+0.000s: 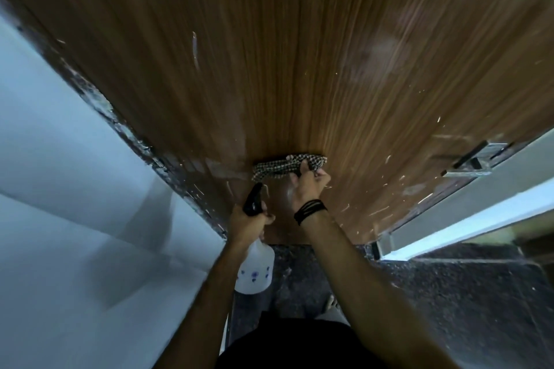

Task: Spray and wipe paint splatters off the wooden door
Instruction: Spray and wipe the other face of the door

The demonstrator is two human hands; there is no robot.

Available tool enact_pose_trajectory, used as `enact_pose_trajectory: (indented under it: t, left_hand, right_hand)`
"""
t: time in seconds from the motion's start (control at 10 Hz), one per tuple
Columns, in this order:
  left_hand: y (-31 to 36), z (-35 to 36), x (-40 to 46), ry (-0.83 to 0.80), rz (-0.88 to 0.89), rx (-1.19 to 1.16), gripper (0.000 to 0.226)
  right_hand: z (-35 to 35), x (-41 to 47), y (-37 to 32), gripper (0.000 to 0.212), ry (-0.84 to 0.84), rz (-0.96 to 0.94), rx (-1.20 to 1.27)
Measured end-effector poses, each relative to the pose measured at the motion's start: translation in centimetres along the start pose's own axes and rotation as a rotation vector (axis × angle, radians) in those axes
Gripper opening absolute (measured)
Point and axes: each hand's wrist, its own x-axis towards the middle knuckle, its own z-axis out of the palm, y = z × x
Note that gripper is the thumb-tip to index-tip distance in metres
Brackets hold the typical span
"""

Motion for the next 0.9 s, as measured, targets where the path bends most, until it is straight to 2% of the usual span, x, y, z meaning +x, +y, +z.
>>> enact_pose_trajectory:
  t: [0.1, 0.2, 0.3, 0.4, 0.5, 0.6, 0.8, 0.9]
  left_hand:
    - [0.6, 0.4, -0.2, 0.001, 0.026, 0.021, 0.018]
    - [0.9, 1.2, -0.7, -0.001, 0.05, 0.044, 0.019]
    - [1.2, 2.5, -0.9, -0.009, 0.056, 0.06, 0.018]
    - [1.2, 3.8, -1.2, -0.018, 0.029, 0.067, 0.017]
    - [0.9, 5.3, -1.4, -0.028, 0.014, 0.075, 0.022]
    - [0.9, 6.7, -1.4, -0.016, -0.01, 0.105, 0.023]
    - [2.0, 8.7, -1.3, -0.093, 0.013, 0.118, 0.019]
    - [2.5, 10.2, -1.6, -0.124, 0.002, 0.136, 0.021]
  right_hand:
    - [-0.8, 0.9, 1.3, 0.033, 0.004, 0.107, 0.18]
    - [-2.6, 3.5, 2.6, 0.026, 0.06, 0.258, 0.223]
    - [-5.4, 4.1, 1.5, 0.042, -0.008, 0.166, -0.404]
    - [-4.6, 3.5, -0.6, 0.036, -0.018, 0.198, -0.248]
    - [-4.5, 4.1, -2.3, 0.025, 0.024, 0.339, 0.392]
    - [-5.5, 4.6, -2.9, 0.031, 0.05, 0.22, 0.193]
    - [-8.9, 5.4, -4.2, 0.034, 0.173, 0.281, 0.16]
    - [-11.0, 6.6, -6.2, 0.03, 0.222, 0.219, 0.238]
